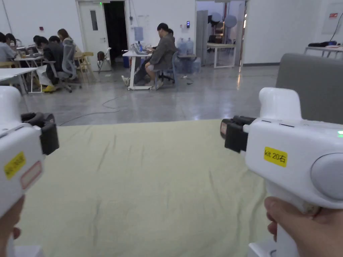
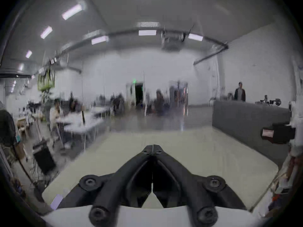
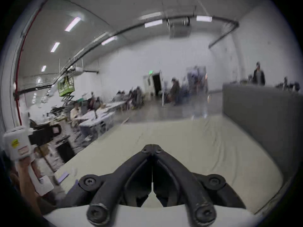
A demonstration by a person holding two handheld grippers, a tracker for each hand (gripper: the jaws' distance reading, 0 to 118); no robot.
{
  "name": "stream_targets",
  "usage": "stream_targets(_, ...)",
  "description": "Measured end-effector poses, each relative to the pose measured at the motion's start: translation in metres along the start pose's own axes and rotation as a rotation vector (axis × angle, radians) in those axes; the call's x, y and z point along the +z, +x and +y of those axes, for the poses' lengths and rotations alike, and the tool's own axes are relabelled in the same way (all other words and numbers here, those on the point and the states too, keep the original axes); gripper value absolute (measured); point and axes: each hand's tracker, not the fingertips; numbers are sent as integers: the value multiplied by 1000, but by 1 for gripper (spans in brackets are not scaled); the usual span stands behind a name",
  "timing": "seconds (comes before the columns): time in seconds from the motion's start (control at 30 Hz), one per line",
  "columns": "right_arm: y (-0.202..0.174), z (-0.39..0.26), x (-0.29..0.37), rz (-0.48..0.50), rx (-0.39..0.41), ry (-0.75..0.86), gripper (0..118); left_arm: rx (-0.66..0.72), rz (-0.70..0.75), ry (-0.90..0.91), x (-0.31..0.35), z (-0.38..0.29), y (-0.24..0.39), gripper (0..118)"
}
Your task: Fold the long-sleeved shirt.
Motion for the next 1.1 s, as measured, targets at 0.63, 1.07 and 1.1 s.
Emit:
stream_targets(0.63,17,-14,37,-73,130,52,113,44,16,-65,11,-30,88,75)
stream_targets(1.07,3,-3,38,-18,132,56,118,19,27,-99,24,-23,80,118)
stream_targets(1.1,-1,-2,37,-42,144,67,118,18,27,-90,25,-21,80,118)
